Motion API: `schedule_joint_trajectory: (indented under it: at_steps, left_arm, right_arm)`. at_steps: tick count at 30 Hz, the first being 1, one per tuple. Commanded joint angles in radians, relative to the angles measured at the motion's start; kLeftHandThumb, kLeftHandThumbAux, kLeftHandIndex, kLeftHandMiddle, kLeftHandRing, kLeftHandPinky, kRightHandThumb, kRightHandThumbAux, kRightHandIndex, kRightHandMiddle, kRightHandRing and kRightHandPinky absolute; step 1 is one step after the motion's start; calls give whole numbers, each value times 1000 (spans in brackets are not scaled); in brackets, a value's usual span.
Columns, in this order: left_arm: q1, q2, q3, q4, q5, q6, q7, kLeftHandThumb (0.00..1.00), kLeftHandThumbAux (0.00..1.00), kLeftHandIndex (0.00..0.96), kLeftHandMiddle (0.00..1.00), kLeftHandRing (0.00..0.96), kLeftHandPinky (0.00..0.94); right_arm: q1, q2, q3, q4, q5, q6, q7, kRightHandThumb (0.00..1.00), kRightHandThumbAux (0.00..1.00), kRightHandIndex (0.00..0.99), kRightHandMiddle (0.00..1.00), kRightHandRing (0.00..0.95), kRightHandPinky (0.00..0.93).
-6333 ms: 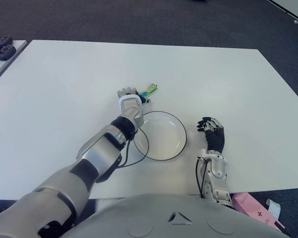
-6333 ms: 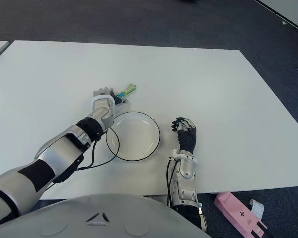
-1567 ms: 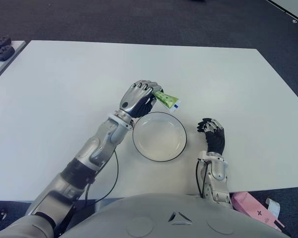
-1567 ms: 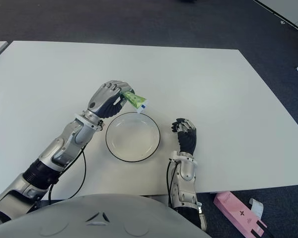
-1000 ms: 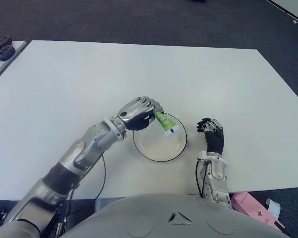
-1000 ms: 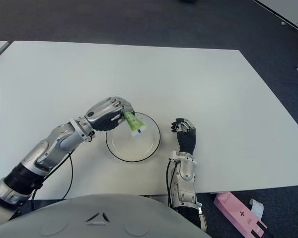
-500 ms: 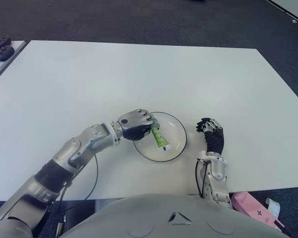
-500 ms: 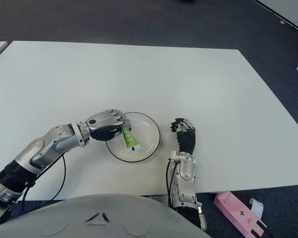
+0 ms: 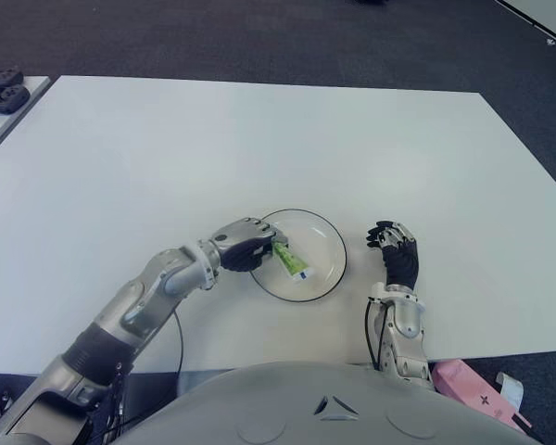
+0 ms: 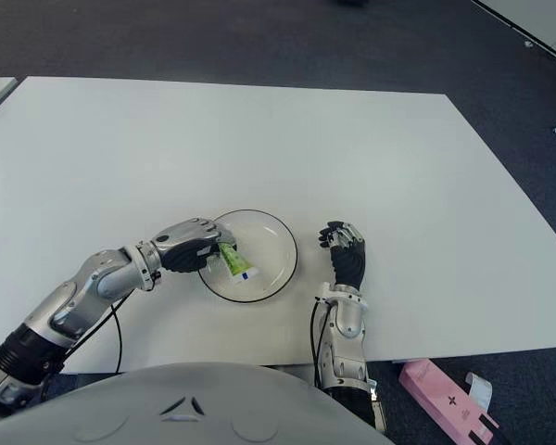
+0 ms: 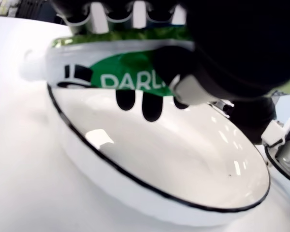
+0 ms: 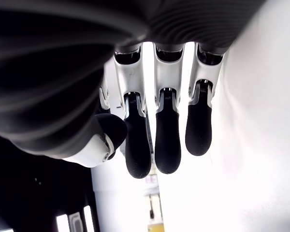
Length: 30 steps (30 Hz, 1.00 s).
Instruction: Put the toothpaste on the table into the plate.
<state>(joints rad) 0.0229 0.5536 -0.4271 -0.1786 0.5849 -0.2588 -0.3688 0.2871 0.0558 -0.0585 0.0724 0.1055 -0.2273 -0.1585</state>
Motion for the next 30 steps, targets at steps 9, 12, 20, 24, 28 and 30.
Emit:
schedule_joint_trajectory:
  at_steps: [9, 12, 20, 24, 28, 30]
  left_arm:
    - [-14, 7, 32, -10, -52, -3, -72, 223, 624, 35, 169, 285, 359]
    - [-5, 2, 44, -18, -60, 2, -66, 130, 628, 11, 83, 171, 242]
    - [17, -19, 73, -30, -57, -3, -27, 16, 619, 0, 7, 86, 170]
    - [28, -43, 92, -26, -49, -14, 31, 12, 611, 0, 1, 97, 206]
    - [39, -56, 108, -24, -55, -29, 66, 21, 610, 0, 0, 108, 236]
    - [43, -63, 112, -23, -55, -34, 78, 28, 612, 0, 0, 112, 245]
  right_arm:
    - [7, 36, -7, 25, 17, 48, 3, 706, 721, 432, 567, 550, 543]
    - [5, 38, -8, 24, 17, 51, 0, 706, 721, 432, 568, 551, 537]
    - [3, 41, -8, 26, 13, 45, -4, 705, 721, 432, 564, 547, 532]
    - [2, 41, -6, 28, 10, 35, -4, 705, 721, 432, 564, 547, 533]
    - [1, 41, -5, 28, 11, 38, -4, 705, 721, 432, 563, 548, 533]
    - [1, 42, -5, 28, 12, 39, -3, 705, 721, 432, 564, 548, 534]
